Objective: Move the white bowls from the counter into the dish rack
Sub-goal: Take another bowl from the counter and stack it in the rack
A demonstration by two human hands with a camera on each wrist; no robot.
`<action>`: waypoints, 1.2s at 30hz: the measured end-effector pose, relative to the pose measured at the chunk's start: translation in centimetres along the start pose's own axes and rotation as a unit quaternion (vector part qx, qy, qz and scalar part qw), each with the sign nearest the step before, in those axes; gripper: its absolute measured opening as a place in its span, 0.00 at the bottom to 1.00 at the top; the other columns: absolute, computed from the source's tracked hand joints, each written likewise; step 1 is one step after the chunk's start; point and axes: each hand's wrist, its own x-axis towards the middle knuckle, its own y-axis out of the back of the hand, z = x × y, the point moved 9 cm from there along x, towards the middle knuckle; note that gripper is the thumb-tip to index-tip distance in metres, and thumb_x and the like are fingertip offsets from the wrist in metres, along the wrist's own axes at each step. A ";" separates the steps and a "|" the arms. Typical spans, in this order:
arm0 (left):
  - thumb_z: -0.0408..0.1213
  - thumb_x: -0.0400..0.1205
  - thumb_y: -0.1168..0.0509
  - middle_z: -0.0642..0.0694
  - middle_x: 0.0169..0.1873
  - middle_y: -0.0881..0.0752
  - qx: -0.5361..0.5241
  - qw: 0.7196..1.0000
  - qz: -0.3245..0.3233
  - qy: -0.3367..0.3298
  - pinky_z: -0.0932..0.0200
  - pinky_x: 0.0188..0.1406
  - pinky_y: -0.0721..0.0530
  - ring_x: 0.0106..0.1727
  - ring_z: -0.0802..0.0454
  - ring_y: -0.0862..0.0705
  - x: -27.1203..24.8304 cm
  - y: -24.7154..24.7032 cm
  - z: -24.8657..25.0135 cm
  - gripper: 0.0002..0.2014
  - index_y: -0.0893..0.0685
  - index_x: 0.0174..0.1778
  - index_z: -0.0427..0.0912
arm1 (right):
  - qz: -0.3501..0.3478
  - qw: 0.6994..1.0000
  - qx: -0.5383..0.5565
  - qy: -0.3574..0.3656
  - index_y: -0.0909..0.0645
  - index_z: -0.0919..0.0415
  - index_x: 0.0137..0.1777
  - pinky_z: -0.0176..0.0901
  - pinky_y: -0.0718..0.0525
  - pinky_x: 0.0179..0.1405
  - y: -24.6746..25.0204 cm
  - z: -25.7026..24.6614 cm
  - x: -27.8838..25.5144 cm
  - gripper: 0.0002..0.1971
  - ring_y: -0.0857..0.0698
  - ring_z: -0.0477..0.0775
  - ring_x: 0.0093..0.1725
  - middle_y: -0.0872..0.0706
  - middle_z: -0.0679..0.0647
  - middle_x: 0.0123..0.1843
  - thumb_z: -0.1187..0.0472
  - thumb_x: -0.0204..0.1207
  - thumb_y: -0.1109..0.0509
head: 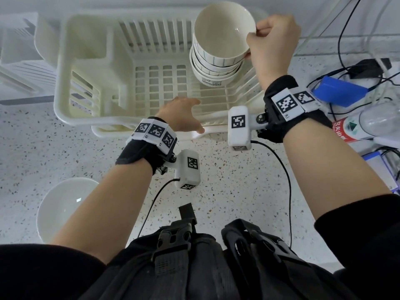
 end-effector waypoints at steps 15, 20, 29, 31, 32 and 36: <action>0.45 0.83 0.42 0.36 0.82 0.47 -0.201 0.934 0.244 -0.169 0.64 0.73 0.49 0.84 0.44 0.48 -0.6 7.3 4.2 0.40 0.60 0.80 0.32 | -0.122 0.984 0.130 -0.027 0.16 0.69 0.61 0.41 0.07 0.39 -1.5 1.4 -1.8 0.14 0.10 0.55 0.51 0.13 0.61 0.55 0.66 0.77 0.30; 0.35 0.84 0.44 0.36 0.83 0.50 -0.201 0.934 0.235 -0.180 0.50 0.79 0.41 0.84 0.42 0.50 -0.1 7.6 4.5 0.37 0.62 0.80 0.31 | -0.146 0.981 0.126 -0.035 0.18 0.69 0.62 0.41 0.07 0.37 -2.3 1.6 -1.9 0.13 0.10 0.50 0.42 0.16 0.58 0.55 0.66 0.80 0.33; 0.32 0.84 0.45 0.37 0.82 0.45 -0.199 0.946 0.212 -0.144 0.57 0.76 0.40 0.81 0.42 0.39 0.5 7.9 4.4 0.37 0.64 0.80 0.34 | -0.151 0.982 0.107 -0.033 0.18 0.68 0.61 0.50 0.07 0.34 -2.7 0.6 -1.7 0.13 0.11 0.47 0.31 0.16 0.53 0.45 0.62 0.81 0.35; 0.33 0.84 0.45 0.38 0.82 0.45 -0.198 0.949 0.205 -0.135 0.55 0.76 0.39 0.81 0.42 0.38 0.5 8.0 4.5 0.37 0.64 0.80 0.36 | -0.156 0.982 0.096 -0.042 0.17 0.69 0.59 0.55 0.07 0.36 -2.9 0.5 -1.5 0.14 0.12 0.47 0.30 0.18 0.48 0.38 0.60 0.81 0.36; 0.33 0.85 0.46 0.38 0.83 0.46 -0.195 0.952 0.199 -0.130 0.53 0.77 0.39 0.80 0.41 0.36 0.4 8.0 4.4 0.36 0.65 0.80 0.37 | -0.159 0.981 0.096 -0.047 0.17 0.70 0.58 0.58 0.08 0.38 -2.9 0.4 -1.5 0.14 0.12 0.47 0.30 0.19 0.47 0.35 0.60 0.81 0.36; 0.34 0.85 0.46 0.40 0.83 0.50 -0.189 0.960 0.175 -0.109 0.51 0.79 0.45 0.82 0.42 0.42 -0.4 7.7 4.4 0.37 0.67 0.80 0.39 | -0.168 0.975 0.121 -0.078 0.18 0.70 0.52 0.59 0.08 0.40 -2.6 0.6 -2.1 0.12 0.14 0.45 0.26 0.25 0.48 0.32 0.60 0.81 0.36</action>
